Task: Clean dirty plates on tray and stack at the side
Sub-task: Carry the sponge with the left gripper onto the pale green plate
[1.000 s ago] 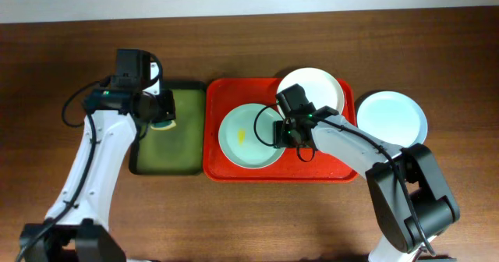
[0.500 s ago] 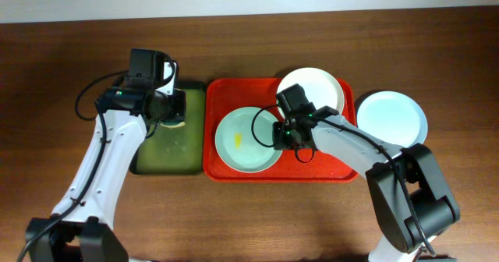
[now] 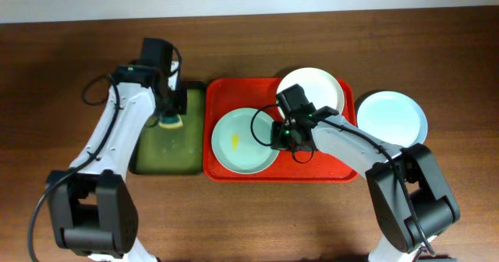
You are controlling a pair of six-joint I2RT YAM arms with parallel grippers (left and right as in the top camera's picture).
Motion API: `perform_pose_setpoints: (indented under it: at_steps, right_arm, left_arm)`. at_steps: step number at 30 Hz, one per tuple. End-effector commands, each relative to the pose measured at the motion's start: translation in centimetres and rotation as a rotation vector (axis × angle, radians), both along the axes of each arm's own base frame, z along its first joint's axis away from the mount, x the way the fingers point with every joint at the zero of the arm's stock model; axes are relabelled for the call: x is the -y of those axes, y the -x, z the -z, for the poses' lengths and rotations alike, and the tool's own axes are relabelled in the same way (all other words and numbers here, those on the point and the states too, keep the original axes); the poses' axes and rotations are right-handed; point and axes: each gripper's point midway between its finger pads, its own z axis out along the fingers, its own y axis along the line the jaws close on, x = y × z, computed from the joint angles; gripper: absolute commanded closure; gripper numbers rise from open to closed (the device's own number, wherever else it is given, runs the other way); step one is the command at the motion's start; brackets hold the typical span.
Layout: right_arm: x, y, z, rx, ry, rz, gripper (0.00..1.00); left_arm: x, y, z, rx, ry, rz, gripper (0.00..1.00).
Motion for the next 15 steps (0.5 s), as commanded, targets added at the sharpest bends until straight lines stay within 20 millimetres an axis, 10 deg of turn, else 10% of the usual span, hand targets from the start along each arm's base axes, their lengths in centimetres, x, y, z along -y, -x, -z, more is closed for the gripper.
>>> perform_pose_setpoints:
  at_steps: [1, 7, 12, 15]
  right_arm:
    - [-0.8, 0.8, 0.4, -0.055, -0.052, 0.033, 0.96]
    - [-1.0, 1.2, 0.4, -0.092, -0.077, 0.088, 0.96]
    - [-0.9, 1.3, 0.5, -0.095, -0.069, 0.089, 0.96]
    - [0.5, 0.7, 0.8, -0.054, 0.011, 0.102, 0.96]
  left_arm:
    - [5.4, 0.7, -0.8, -0.017, 0.182, 0.085, 1.00]
    - [14.0, 2.6, 1.8, -0.070, 0.206, 0.220, 1.00]
    - [14.7, 3.8, 7.7, -0.210, 0.144, 0.221, 1.00]
    - [14.3, 3.6, 8.0, -0.205, 0.115, 0.215, 1.00]
